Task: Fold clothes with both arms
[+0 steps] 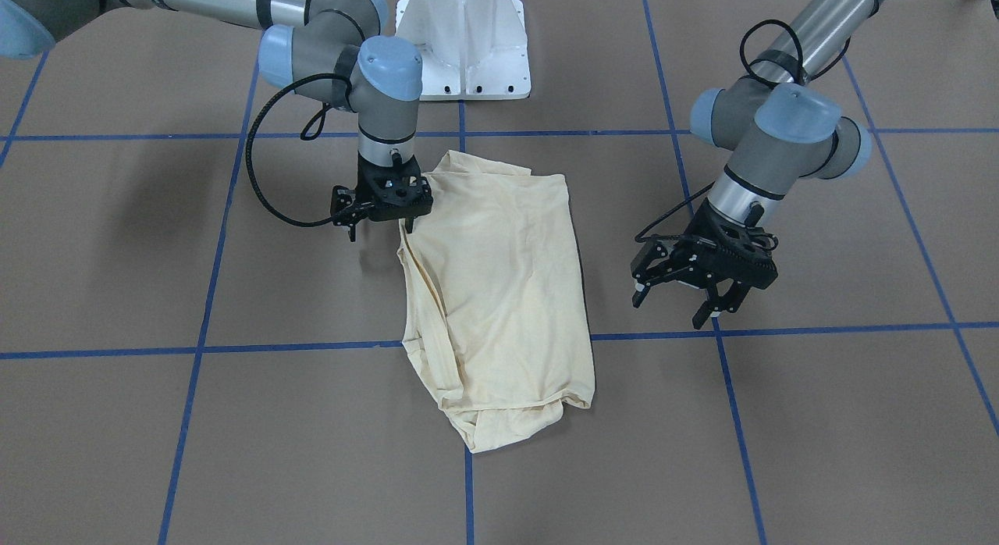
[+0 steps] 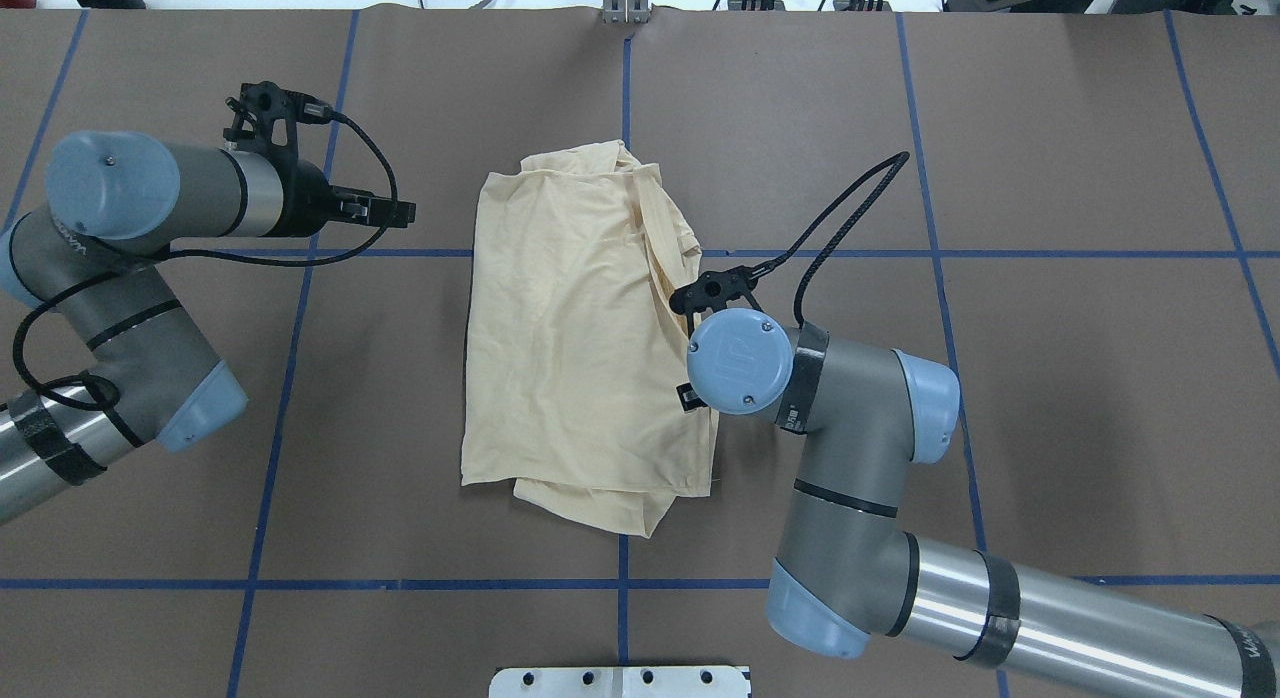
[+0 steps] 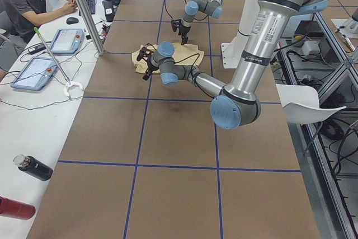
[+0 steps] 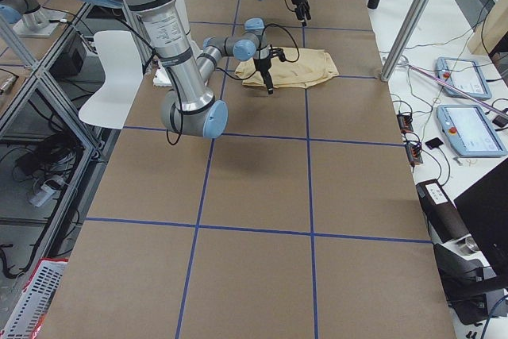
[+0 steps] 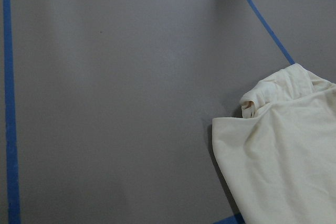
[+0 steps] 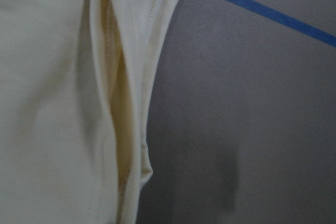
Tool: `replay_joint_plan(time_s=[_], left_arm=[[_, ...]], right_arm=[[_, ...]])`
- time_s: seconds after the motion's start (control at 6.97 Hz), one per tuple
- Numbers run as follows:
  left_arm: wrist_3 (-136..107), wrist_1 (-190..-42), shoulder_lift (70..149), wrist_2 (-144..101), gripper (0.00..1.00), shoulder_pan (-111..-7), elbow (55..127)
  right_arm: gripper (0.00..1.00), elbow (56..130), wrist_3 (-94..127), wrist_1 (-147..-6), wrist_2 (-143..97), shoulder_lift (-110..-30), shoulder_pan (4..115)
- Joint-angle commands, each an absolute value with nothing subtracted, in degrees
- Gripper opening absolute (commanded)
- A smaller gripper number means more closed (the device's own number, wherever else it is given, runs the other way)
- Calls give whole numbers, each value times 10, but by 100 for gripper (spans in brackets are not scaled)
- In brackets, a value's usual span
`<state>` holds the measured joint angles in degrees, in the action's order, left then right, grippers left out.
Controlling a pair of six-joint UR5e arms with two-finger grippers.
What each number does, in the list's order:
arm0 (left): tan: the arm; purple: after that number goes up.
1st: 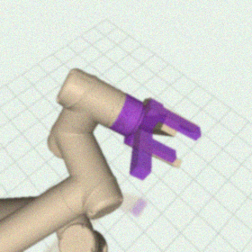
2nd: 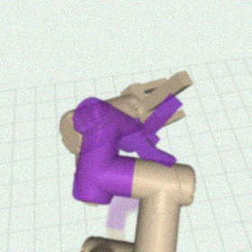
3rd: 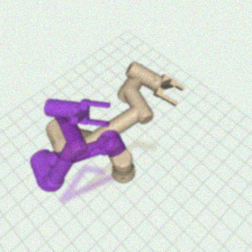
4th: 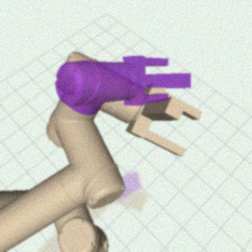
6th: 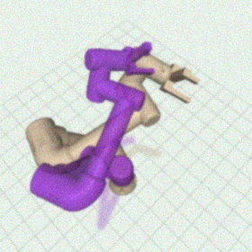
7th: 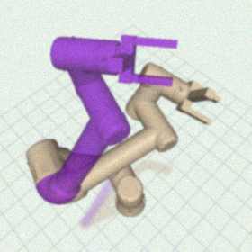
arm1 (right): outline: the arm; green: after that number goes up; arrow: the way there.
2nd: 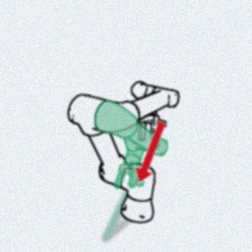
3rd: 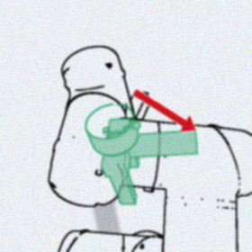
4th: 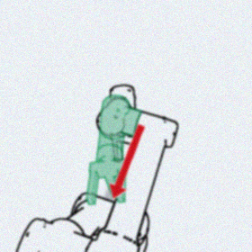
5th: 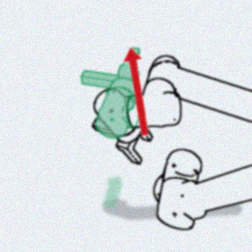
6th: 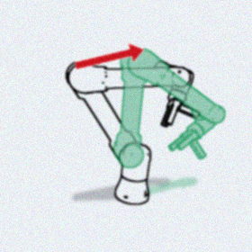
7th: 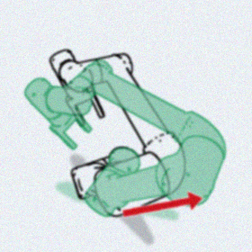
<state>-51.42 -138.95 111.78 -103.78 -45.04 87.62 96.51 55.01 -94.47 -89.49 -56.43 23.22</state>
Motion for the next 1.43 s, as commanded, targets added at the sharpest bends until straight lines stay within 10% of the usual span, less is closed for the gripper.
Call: replay_joint_plan(time_s=[0.0, 1.29], left_arm=[[-515, -1390, 1118, -1037, 100, -450, 876], [-510, -1390, 1128, -1037, 100, -449, 855]], right_arm=[[100, 983, 547, -946, -896, -583, 237], [100, 748, 528, -779, -882, -432, 316]])
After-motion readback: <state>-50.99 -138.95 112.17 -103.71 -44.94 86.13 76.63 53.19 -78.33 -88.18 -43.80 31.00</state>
